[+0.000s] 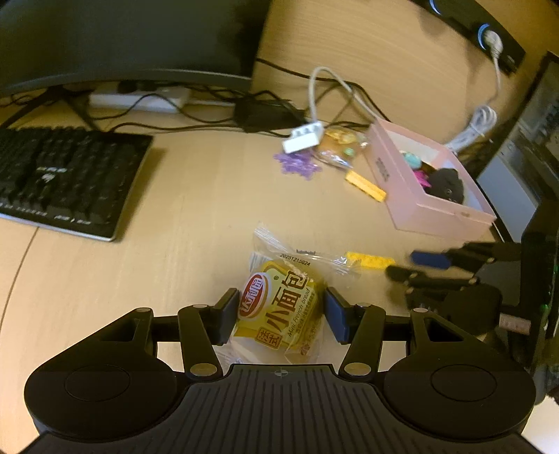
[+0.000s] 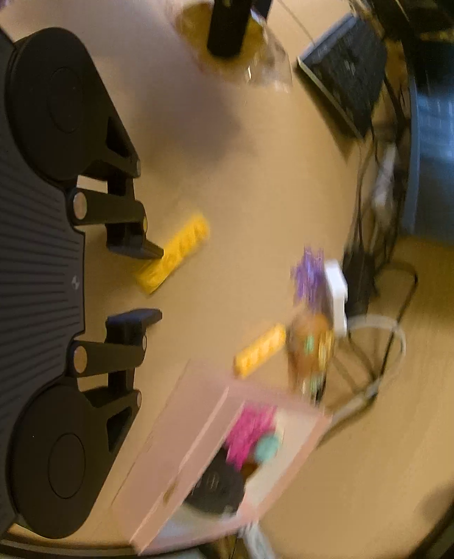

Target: Organize objects

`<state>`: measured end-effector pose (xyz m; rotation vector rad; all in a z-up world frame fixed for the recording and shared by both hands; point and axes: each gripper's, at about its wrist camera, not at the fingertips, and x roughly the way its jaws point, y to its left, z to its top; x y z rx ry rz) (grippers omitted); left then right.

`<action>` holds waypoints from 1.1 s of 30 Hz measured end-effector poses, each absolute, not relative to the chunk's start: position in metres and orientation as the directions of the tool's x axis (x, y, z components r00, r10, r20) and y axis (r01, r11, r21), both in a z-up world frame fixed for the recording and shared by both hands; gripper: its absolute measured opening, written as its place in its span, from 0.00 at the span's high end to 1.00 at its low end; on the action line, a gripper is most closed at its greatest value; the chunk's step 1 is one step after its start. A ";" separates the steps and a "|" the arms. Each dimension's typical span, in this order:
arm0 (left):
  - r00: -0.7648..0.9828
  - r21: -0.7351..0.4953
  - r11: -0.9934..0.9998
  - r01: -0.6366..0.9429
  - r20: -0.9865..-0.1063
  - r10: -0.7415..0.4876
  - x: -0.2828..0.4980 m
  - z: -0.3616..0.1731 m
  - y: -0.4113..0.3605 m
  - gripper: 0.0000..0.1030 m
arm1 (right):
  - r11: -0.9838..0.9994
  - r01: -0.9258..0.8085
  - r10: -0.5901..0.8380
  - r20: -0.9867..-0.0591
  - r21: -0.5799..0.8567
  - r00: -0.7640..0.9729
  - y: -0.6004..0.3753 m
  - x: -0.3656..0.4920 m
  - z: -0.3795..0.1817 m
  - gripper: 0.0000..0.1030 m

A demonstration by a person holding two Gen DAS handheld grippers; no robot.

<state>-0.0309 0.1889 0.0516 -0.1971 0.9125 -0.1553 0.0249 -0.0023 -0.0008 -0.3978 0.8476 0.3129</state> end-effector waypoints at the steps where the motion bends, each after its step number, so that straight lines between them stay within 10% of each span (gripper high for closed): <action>1: 0.601 -0.233 0.971 0.059 -0.768 -0.221 -0.030 0.052 0.187 0.44 | 0.889 -0.390 0.078 -0.760 -0.241 0.645 -0.008 0.025 -0.001 0.64; 7: 0.588 -0.224 0.971 0.090 -0.775 -0.233 -0.026 0.047 0.182 0.44 | 0.936 -0.316 0.092 -0.761 -0.154 0.642 -0.031 0.021 0.005 0.55; 14: 0.578 -0.211 0.975 0.072 -0.788 -0.213 -0.027 0.042 0.191 0.44 | 0.951 -0.307 0.176 -0.762 -0.032 0.623 -0.005 0.009 -0.001 0.13; 30: 0.556 -0.183 0.983 0.002 -0.817 -0.153 -0.040 0.036 0.212 0.44 | 0.978 -0.207 0.161 -0.764 0.037 0.625 0.026 0.034 -0.020 0.13; 33: 0.553 -0.177 0.984 0.003 -0.820 -0.149 -0.043 0.035 0.211 0.44 | 0.980 -0.201 0.144 -0.751 0.015 0.645 0.027 0.035 -0.019 0.29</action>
